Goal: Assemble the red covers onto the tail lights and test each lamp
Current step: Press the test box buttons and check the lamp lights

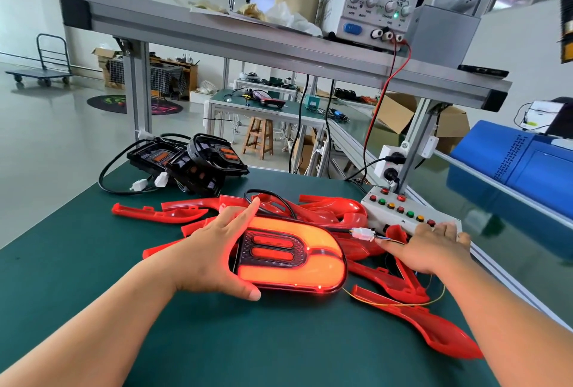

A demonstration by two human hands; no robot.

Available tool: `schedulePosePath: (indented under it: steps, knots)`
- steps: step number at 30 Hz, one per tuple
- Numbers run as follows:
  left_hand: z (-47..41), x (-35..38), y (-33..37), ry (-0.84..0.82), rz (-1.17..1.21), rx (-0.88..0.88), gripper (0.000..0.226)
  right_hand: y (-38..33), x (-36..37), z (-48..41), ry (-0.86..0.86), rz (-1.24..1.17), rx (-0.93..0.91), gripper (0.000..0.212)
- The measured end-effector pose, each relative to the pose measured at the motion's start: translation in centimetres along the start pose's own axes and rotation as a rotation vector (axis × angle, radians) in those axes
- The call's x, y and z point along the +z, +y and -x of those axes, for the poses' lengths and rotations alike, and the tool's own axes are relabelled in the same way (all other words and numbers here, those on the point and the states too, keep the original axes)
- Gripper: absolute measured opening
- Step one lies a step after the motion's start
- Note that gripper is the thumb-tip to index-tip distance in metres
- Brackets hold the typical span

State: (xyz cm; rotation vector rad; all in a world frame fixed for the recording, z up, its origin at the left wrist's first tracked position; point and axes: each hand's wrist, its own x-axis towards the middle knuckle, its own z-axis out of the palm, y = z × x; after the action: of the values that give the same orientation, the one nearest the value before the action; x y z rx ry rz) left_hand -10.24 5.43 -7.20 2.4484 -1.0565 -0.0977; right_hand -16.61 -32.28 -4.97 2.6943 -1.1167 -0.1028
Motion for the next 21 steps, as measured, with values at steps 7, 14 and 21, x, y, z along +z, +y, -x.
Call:
schedulePosePath:
  steps: [7,14,21]
  knots:
    - [0.1,0.1,-0.1,0.001,0.011,-0.01,0.134,0.0,0.0,-0.1,0.005,-0.014,-0.003,0.137]
    - [0.2,-0.1,0.2,-0.023,0.026,-0.021,0.134,-0.2,-0.1,-0.2,0.037,-0.013,-0.051,0.127]
    - [0.3,-0.2,0.4,-0.032,0.024,-0.028,0.135,-1.6,-0.8,-1.5,0.071,0.0,-0.396,0.096]
